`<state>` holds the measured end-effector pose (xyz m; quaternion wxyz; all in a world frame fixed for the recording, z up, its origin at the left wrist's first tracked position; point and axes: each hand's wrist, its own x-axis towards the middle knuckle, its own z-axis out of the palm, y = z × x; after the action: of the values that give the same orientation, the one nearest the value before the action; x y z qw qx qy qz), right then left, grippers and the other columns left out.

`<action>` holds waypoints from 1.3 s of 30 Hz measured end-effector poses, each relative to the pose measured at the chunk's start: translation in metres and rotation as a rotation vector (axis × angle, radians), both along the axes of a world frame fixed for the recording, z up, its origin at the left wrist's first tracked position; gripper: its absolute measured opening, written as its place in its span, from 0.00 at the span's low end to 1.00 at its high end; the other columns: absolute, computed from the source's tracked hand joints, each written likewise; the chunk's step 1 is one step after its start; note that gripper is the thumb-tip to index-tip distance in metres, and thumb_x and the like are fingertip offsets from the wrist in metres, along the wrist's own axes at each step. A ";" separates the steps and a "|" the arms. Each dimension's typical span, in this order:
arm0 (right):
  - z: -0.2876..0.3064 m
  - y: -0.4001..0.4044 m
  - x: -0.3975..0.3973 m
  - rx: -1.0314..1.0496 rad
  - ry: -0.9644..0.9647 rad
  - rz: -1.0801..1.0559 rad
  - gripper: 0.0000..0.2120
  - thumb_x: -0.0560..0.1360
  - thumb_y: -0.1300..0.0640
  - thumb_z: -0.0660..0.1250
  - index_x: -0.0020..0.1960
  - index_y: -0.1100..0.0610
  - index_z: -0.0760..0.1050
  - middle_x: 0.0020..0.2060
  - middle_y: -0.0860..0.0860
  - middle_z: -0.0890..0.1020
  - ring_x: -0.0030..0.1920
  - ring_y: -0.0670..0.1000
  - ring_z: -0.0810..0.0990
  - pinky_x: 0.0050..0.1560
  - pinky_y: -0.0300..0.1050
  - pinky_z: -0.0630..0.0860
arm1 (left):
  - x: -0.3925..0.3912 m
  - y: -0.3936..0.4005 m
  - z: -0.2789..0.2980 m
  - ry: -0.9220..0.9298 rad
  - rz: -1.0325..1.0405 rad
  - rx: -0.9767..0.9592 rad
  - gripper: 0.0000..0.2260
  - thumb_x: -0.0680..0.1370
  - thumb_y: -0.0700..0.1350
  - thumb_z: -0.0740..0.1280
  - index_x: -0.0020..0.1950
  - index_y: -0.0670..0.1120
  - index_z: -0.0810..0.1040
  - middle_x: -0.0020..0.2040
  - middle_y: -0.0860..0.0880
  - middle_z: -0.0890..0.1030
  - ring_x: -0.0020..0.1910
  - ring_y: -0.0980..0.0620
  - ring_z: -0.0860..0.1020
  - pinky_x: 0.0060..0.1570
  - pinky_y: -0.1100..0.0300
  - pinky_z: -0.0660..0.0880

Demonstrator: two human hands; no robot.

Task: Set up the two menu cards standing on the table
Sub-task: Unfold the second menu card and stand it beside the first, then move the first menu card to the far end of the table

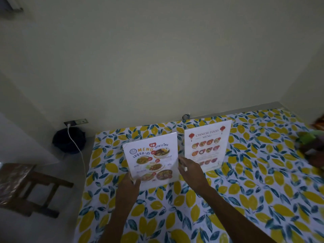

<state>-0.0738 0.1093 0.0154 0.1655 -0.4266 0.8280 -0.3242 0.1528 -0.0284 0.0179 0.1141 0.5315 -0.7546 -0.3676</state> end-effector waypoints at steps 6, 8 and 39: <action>-0.002 0.044 -0.038 0.124 0.164 0.079 0.20 0.78 0.52 0.62 0.70 0.54 0.70 0.61 0.55 0.79 0.61 0.56 0.77 0.61 0.49 0.72 | -0.021 0.026 -0.018 -0.243 0.077 0.142 0.36 0.77 0.60 0.66 0.74 0.36 0.62 0.67 0.38 0.75 0.63 0.38 0.76 0.60 0.45 0.76; 0.003 0.057 -0.050 0.181 0.187 0.067 0.20 0.78 0.53 0.62 0.69 0.55 0.70 0.61 0.55 0.79 0.61 0.57 0.77 0.61 0.50 0.73 | -0.035 0.038 -0.015 -0.309 0.057 0.115 0.34 0.77 0.61 0.64 0.73 0.37 0.64 0.66 0.39 0.76 0.63 0.39 0.76 0.59 0.46 0.76; -0.030 0.113 -0.236 -0.023 -0.128 0.019 0.08 0.78 0.55 0.66 0.42 0.56 0.69 0.36 0.54 0.82 0.35 0.51 0.80 0.32 0.40 0.73 | -0.230 0.120 0.009 -0.113 0.109 -0.176 0.07 0.80 0.50 0.66 0.50 0.46 0.73 0.46 0.43 0.84 0.43 0.41 0.83 0.40 0.47 0.80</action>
<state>-0.3098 0.2228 -0.0148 0.2165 -0.4146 0.8078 -0.3588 -0.0772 0.0919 0.0266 0.1375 0.5794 -0.7593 -0.2624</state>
